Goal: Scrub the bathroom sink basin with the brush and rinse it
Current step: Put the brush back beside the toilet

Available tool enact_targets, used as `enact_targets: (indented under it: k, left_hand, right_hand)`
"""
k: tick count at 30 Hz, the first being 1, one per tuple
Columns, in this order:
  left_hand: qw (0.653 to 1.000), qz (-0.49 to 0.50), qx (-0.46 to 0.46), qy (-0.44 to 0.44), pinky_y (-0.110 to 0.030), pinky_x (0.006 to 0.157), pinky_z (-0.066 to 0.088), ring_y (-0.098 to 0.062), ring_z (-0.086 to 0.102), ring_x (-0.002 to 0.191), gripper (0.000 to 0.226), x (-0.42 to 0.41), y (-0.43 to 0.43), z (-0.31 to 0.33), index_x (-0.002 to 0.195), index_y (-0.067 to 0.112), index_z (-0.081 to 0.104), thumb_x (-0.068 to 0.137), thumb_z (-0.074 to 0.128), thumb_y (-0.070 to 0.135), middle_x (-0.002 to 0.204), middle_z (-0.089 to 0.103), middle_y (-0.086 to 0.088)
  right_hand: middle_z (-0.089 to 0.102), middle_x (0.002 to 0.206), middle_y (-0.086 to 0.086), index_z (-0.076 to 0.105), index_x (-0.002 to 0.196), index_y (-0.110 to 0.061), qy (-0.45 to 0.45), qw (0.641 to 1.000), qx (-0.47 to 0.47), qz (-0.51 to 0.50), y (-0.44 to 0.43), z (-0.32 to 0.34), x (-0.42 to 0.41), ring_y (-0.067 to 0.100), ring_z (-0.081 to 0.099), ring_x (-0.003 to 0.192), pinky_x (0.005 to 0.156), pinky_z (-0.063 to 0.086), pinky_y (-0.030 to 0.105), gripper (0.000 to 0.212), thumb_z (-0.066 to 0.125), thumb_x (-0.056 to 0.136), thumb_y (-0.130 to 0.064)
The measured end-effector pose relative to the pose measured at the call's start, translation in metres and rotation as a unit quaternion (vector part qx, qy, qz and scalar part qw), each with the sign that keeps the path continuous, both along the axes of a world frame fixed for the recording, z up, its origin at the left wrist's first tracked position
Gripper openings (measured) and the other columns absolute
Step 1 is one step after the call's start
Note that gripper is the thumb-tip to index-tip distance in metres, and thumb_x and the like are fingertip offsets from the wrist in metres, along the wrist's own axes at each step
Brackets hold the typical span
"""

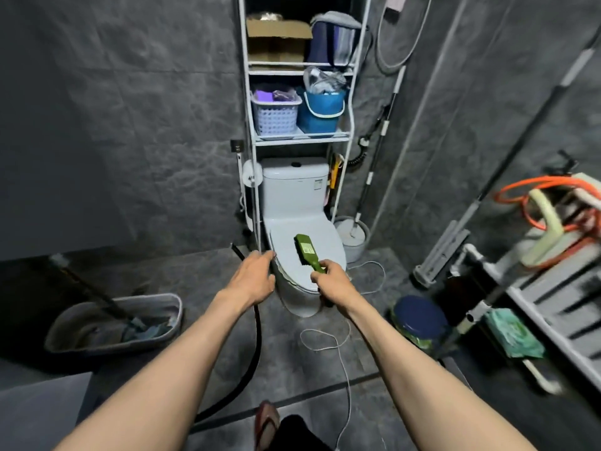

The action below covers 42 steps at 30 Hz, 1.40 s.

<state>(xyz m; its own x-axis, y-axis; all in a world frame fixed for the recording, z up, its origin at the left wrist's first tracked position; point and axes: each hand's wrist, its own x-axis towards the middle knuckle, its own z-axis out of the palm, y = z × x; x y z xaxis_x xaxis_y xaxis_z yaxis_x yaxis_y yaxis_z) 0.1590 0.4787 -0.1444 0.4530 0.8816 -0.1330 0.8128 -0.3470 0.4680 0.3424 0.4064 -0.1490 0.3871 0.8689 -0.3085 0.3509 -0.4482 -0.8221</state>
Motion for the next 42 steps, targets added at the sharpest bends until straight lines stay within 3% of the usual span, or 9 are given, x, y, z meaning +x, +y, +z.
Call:
enact_targets:
  k: [4,10,14,19,22,25,30,36,42]
  left_hand:
    - [1.000,-0.020,0.004,0.006,-0.034,0.109,0.038,-0.034,0.048,0.132,0.059,0.028,0.020,0.006,0.154,0.017,0.037,0.099,0.057,0.019,0.138,0.047,-0.015]
    - [0.998,-0.046,0.015,0.027,-0.037,0.108,0.043,-0.035,0.051,0.128,0.060,0.079,0.076,0.003,0.154,0.017,0.038,0.097,0.056,0.018,0.137,0.048,-0.016]
    - [0.998,-0.059,0.013,0.029,-0.038,0.109,0.041,-0.034,0.049,0.131,0.059,0.142,0.126,-0.007,0.153,0.020,0.037,0.097,0.055,0.018,0.140,0.046,-0.014]
    - [0.998,-0.048,-0.024,0.036,-0.038,0.110,0.040,-0.032,0.049,0.132,0.056,0.271,0.220,-0.036,0.152,0.023,0.038,0.098,0.054,0.020,0.141,0.045,-0.010]
    - [0.997,-0.050,-0.055,0.033,-0.035,0.110,0.039,-0.033,0.048,0.133,0.057,0.348,0.273,-0.052,0.152,0.019,0.039,0.098,0.056,0.021,0.141,0.046,-0.013]
    - [0.994,-0.004,-0.102,0.028,-0.030,0.110,0.037,-0.032,0.049,0.133,0.057,0.430,0.350,-0.063,0.150,0.013,0.042,0.096,0.059,0.021,0.140,0.049,-0.016]
    - [0.986,0.114,-0.119,-0.022,-0.031,0.103,0.045,-0.034,0.058,0.123,0.052,0.522,0.473,-0.082,0.142,0.005,0.051,0.093,0.063,0.016,0.137,0.058,-0.017]
    - [0.944,0.248,-0.166,-0.143,-0.035,0.110,0.044,-0.031,0.055,0.131,0.052,0.566,0.577,-0.121,0.148,0.006,0.047,0.096,0.047,0.001,0.147,0.053,-0.011]
    - [0.902,0.260,-0.222,-0.264,-0.050,0.109,0.048,-0.026,0.067,0.116,0.065,0.557,0.633,-0.210,0.125,0.026,0.069,0.067,0.043,0.014,0.127,0.071,0.003]
  right_hand:
    - [0.056,0.072,0.005,0.049,0.123,-0.018,0.048,0.998,-0.005,-0.031,0.017,0.005,0.035,0.017,0.047,0.048,0.043,0.033,0.022,0.038,0.054,0.086,-0.010]
    - [0.064,0.092,0.008,0.052,0.120,-0.019,0.007,0.997,-0.002,-0.079,0.067,-0.004,0.094,0.024,0.058,0.068,0.057,0.046,0.029,0.040,0.060,0.081,-0.019]
    - [0.065,0.104,0.006,0.056,0.110,-0.015,-0.091,0.993,-0.001,-0.081,0.117,-0.007,0.161,0.024,0.059,0.091,0.070,0.040,0.027,0.034,0.068,0.080,-0.022]
    - [0.064,0.095,0.007,0.064,0.091,-0.014,-0.161,0.981,0.002,-0.105,0.212,-0.016,0.289,0.022,0.063,0.088,0.076,0.048,0.027,0.017,0.073,0.077,-0.013]
    - [0.058,0.067,0.008,0.068,0.080,0.003,-0.161,0.981,0.054,-0.090,0.267,-0.027,0.365,0.004,0.056,0.060,0.065,0.045,0.031,0.009,0.070,0.074,0.009]
    - [0.065,0.067,0.022,0.068,0.067,0.003,-0.227,0.970,0.030,-0.074,0.350,-0.058,0.453,0.032,0.060,0.065,0.062,0.035,0.027,0.008,0.074,0.063,0.003]
    - [0.071,0.089,0.010,0.067,0.085,-0.015,-0.214,0.977,-0.002,0.003,0.478,-0.072,0.544,0.030,0.066,0.089,0.072,0.051,0.030,0.017,0.074,0.069,-0.016]
    - [0.067,0.087,-0.002,0.056,0.096,-0.020,-0.128,0.992,0.023,-0.006,0.587,-0.107,0.579,0.017,0.064,0.079,0.076,0.056,0.030,0.041,0.082,0.066,-0.010]
    - [0.056,0.058,-0.015,0.052,0.070,-0.017,-0.003,0.998,0.065,0.023,0.647,-0.150,0.573,-0.001,0.050,0.055,0.058,0.043,0.013,0.039,0.081,0.068,0.010]
